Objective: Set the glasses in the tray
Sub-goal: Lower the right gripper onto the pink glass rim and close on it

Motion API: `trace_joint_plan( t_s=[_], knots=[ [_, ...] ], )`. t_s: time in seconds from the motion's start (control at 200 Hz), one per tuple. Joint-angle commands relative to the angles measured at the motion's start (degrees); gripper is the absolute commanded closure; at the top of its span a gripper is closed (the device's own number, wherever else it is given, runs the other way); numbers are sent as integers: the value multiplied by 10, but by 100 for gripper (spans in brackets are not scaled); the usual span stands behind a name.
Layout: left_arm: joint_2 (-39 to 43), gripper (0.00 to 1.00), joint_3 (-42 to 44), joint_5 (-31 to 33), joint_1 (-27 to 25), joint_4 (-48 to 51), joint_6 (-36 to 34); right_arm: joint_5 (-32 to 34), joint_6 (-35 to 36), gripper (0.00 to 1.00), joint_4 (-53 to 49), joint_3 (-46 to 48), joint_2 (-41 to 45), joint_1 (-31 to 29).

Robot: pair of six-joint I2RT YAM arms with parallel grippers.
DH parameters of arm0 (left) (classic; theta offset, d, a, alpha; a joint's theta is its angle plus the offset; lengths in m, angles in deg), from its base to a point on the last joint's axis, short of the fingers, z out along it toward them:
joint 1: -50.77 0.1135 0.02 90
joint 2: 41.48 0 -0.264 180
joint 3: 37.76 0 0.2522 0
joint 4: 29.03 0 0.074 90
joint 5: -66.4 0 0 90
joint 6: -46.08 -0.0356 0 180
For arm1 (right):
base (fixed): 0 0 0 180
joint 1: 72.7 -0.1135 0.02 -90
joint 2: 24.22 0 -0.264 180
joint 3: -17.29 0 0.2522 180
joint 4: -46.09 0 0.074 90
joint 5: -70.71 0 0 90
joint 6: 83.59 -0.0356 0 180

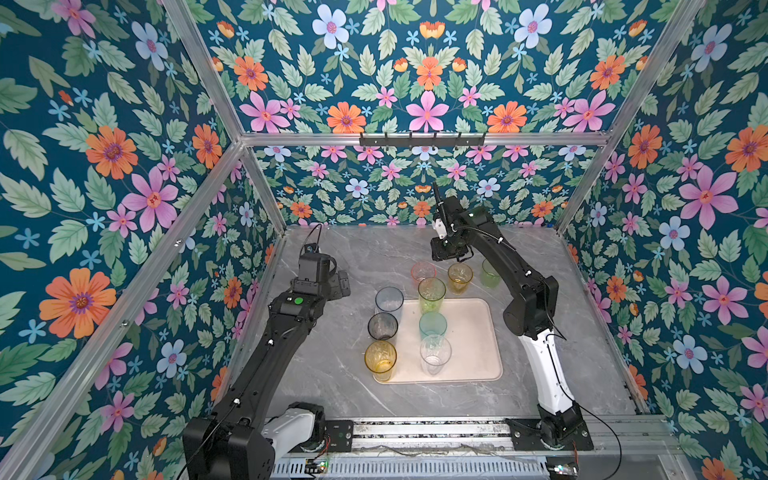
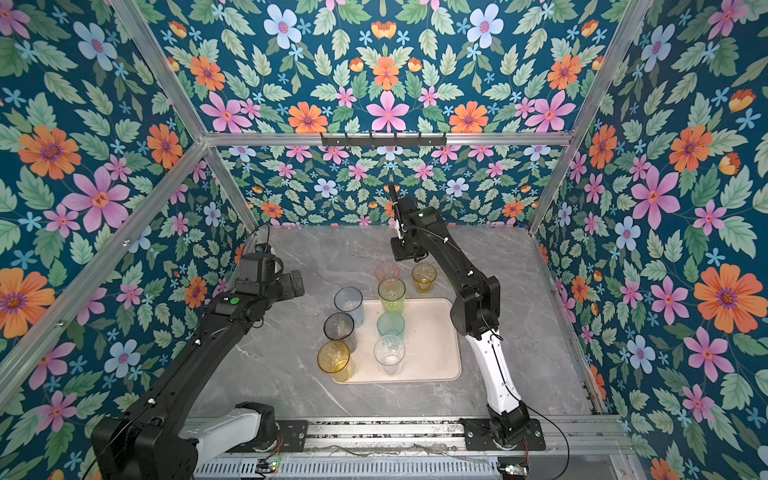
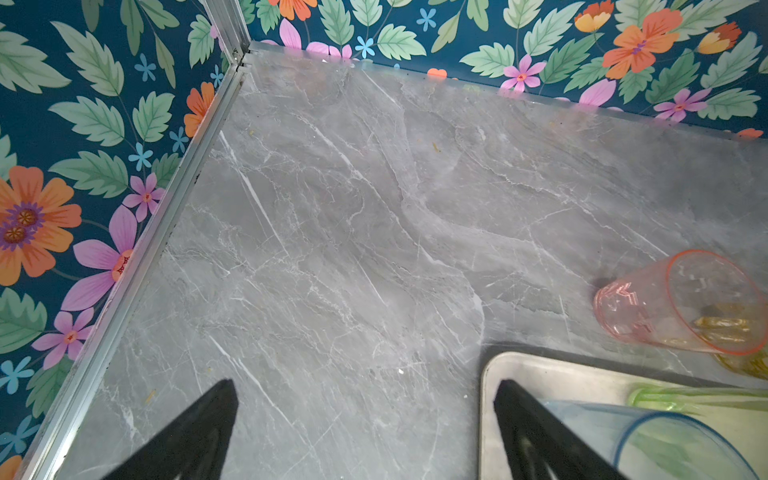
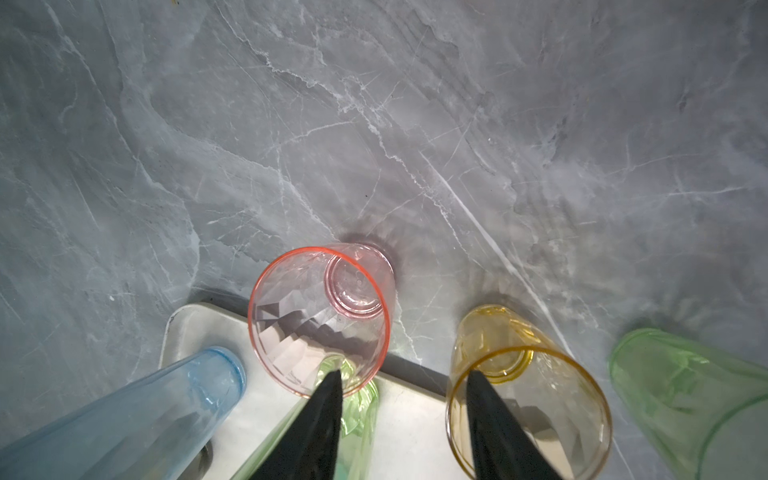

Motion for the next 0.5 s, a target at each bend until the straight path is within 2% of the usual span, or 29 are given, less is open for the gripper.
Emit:
trace_joint_plan(
  t_s=[0.0, 0.495],
  knots=[
    [-1, 1, 0, 6, 1, -4, -2, -7, 16, 50, -4, -4, -7, 0],
    [-3, 1, -1, 7, 1, -4, -3, -38, 23, 50, 7, -3, -27, 0]
  ],
)
